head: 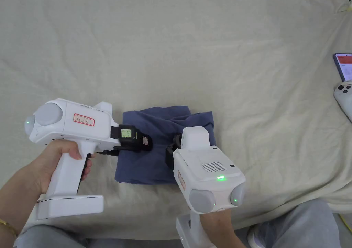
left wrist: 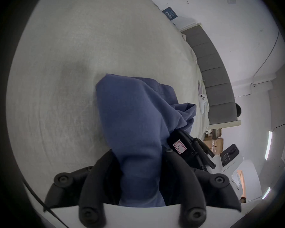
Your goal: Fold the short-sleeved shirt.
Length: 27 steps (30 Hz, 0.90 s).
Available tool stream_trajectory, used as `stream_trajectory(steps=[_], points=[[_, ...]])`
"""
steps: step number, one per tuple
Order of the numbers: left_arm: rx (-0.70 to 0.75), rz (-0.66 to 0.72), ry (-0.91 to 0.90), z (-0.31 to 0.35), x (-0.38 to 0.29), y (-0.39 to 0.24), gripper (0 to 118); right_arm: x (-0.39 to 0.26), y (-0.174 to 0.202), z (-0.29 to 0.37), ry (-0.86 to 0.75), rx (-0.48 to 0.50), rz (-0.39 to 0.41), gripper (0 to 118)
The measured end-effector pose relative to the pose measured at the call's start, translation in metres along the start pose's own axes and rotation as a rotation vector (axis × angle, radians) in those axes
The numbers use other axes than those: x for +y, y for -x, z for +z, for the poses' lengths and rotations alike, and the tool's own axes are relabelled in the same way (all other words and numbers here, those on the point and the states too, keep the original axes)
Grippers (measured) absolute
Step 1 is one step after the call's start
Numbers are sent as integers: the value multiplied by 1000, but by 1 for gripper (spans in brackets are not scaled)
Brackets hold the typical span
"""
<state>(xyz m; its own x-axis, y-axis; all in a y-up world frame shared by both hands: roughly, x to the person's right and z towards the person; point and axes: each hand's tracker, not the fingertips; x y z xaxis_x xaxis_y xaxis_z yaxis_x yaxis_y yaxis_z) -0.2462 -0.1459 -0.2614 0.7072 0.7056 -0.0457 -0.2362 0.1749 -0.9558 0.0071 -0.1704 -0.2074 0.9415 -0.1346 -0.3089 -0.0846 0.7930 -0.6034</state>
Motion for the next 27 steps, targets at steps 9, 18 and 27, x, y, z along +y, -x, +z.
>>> stream_trajectory(steps=[9,18,27], points=[[174,-75,-13,14,-3,-56,20,25,-14,36,-54,47,-7,1],[346,-145,-57,92,9,-54,20,80,-52,132,-280,-53,-39,1],[624,79,-177,212,29,55,20,98,-59,161,-326,-120,-52,1]])
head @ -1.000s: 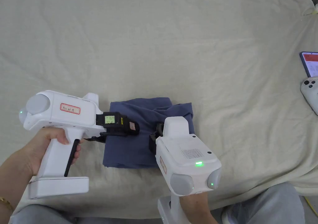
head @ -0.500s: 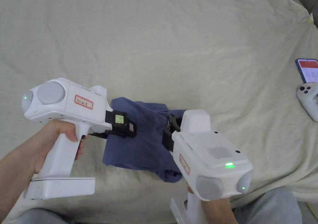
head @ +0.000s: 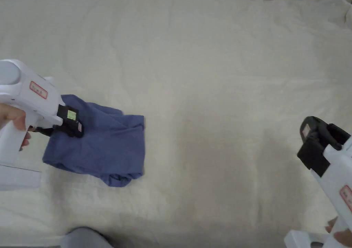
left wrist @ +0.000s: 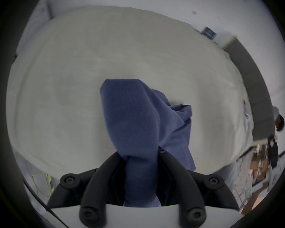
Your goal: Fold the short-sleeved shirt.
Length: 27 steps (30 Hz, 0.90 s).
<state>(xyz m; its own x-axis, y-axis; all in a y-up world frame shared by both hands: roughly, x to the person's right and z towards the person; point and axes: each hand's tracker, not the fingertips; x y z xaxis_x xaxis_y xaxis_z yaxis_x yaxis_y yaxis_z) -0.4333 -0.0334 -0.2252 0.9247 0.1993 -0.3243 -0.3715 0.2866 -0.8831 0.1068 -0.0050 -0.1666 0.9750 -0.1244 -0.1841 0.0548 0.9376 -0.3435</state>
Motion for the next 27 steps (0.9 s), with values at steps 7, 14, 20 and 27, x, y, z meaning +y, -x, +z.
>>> stream_trajectory(steps=[7,14,20,27], points=[[353,74,9,7,36,115,20,0,10,-8,40,-46,-31,1],[714,4,17,-6,57,190,19,9,23,-17,58,-102,-21,1],[955,-81,-88,-20,43,212,44,18,25,-22,52,-123,-16,1],[1076,-130,-255,6,24,204,118,13,22,-13,32,-95,0,1]])
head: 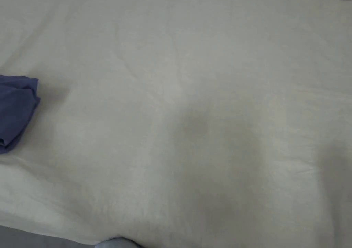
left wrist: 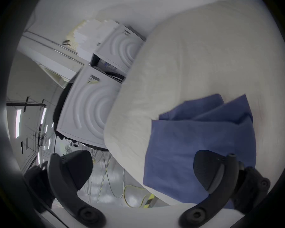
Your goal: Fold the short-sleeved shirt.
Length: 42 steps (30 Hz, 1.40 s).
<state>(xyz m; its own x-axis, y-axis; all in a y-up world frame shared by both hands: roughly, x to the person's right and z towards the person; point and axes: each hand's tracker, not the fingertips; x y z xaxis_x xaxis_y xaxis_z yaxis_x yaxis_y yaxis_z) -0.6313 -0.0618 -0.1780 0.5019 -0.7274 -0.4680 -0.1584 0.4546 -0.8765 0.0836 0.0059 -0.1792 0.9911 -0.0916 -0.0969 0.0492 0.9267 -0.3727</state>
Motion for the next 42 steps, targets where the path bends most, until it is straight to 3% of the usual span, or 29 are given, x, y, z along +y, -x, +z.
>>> stream_trajectory(steps=[6,10,13,17,18,21,27,32,34,40,42], points=[[42,162,-201,73,18,48,118,2,-12,12,-47,38,11,1],[-43,292,-385,149,31,67,118,11,-28,22,-89,61,28,1],[-110,386,-538,209,36,65,118,19,-39,26,-125,74,92,1],[-244,488,-669,283,35,40,118,17,-32,25,-183,103,97,1],[-297,507,-696,299,33,31,118,53,-32,9,-204,102,116,1],[-420,565,-750,340,28,2,118,60,-36,6,-218,124,116,1],[-579,532,-886,404,11,-65,118,89,-65,4,-252,120,122,1],[-730,554,-898,434,-5,-110,117,92,-64,7,-254,114,117,1],[-737,534,-914,441,-14,-125,108,90,-69,6,-249,108,100,1],[-767,474,-928,443,-35,-154,57,78,-75,6,-231,83,98,1],[-770,471,-910,439,-39,-160,48,72,-78,4,-224,71,93,1]])
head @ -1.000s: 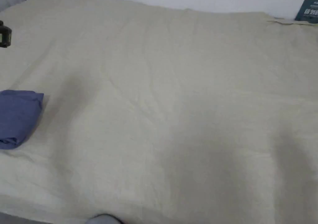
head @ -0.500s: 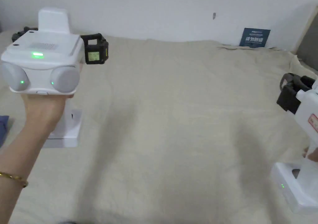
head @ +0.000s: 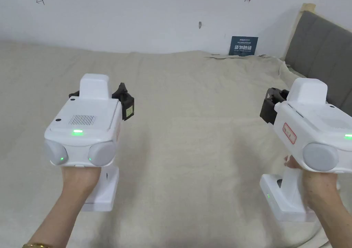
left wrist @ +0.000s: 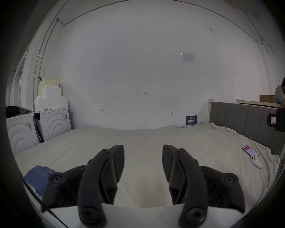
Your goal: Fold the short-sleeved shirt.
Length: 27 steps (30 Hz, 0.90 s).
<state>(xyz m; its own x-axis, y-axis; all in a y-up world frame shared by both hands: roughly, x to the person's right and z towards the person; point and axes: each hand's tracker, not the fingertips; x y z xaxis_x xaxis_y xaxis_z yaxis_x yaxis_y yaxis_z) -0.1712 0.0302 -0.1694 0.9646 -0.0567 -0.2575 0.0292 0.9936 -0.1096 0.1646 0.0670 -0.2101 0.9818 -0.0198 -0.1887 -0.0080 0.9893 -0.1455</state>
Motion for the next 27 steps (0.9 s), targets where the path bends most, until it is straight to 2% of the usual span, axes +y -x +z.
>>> stream_trajectory(steps=[2,4,8,12,23,24,27], points=[[4,5,9,2,-6,0,36,-5,0,1,4,1,-9,1],[19,7,7,1,-11,2,14,-10,2,1,10,-1,1,1],[22,13,3,3,-14,7,0,-22,2,-3,15,7,25,1],[30,-2,17,4,-18,6,0,-31,6,-4,25,15,4,1],[32,-9,42,7,-24,5,0,-39,12,-5,21,25,13,1],[33,-10,42,7,-25,5,0,-35,24,4,16,22,13,1],[32,-7,48,8,-27,6,0,-32,27,7,11,26,11,1]])
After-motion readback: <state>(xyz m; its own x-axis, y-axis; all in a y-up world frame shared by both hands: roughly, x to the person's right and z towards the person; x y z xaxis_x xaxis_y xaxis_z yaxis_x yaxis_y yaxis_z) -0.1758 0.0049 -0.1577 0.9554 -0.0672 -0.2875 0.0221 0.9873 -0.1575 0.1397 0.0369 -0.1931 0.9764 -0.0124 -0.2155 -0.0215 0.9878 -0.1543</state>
